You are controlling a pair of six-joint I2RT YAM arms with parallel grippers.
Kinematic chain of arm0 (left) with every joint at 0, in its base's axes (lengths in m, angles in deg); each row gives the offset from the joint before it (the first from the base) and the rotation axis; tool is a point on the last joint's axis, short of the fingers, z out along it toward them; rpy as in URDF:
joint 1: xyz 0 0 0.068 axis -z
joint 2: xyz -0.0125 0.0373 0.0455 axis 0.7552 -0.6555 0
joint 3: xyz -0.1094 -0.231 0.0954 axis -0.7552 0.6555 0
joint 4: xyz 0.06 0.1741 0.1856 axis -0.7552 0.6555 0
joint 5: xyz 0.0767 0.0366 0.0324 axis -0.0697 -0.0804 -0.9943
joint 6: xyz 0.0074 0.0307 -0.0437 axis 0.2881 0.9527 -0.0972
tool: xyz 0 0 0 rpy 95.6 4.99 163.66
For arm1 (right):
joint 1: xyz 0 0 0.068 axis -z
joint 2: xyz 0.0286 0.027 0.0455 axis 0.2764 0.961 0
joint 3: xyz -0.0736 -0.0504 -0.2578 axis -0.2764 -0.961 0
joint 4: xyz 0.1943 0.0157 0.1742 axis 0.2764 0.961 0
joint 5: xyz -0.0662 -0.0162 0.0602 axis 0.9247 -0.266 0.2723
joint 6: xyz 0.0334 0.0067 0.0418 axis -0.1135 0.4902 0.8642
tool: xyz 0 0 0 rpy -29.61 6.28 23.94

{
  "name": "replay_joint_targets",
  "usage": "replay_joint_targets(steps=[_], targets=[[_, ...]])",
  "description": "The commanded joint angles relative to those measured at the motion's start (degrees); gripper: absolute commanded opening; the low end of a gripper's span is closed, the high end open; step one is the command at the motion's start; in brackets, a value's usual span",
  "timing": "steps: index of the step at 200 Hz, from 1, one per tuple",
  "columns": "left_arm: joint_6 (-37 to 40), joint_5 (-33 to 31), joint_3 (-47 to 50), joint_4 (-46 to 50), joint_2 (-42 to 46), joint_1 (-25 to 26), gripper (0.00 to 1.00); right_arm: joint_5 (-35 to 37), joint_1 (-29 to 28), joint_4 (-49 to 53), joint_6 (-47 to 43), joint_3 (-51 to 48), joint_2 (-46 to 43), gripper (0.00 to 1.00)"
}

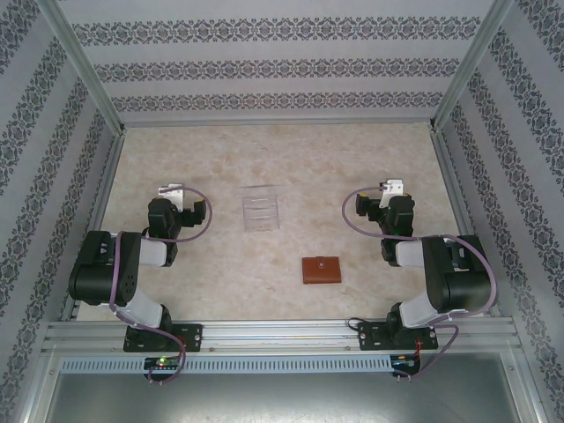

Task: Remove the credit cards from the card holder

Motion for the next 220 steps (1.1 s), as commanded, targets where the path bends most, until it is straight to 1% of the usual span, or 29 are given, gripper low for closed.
replay_joint_targets(steps=[1,38,69,105,151,192,220], targets=[[-0.8,-1.5,-0.6,-2.2,0.7,0.6,1.00,-1.2,-0.2,0.3,-0.8,1.7,-2.4,0.98],[-1.2,-2.4,-2.7,4.8,4.4,0.5,1.00,-1.7,-1.2,6.9,-1.8,3.3,-6.5,0.98],[-1.8,-4.3,-4.8,11.8,8.1,0.6,1.00,-2.4,-2.6,19.6,-3.3,7.0,-10.4,0.98],[-4.6,-5.9,-7.1,20.2,13.5,0.7,1.00,-5.0,-4.3,30.6,-3.9,9.9,-15.8,0.98],[-10.5,-4.6,-12.6,33.4,17.7,0.7,1.00,-8.8,-7.4,49.0,-2.9,16.3,-20.3,0.97],[-16.3,0.4,-18.4,46.4,19.4,0.8,1.00,-11.7,-11.5,64.2,-0.2,22.6,-21.6,0.94],[-22.1,2.6,-21.4,54.6,20.3,0.8,1.00,-14.7,-15.5,72.7,-2.8,26.3,-21.7,0.94]])
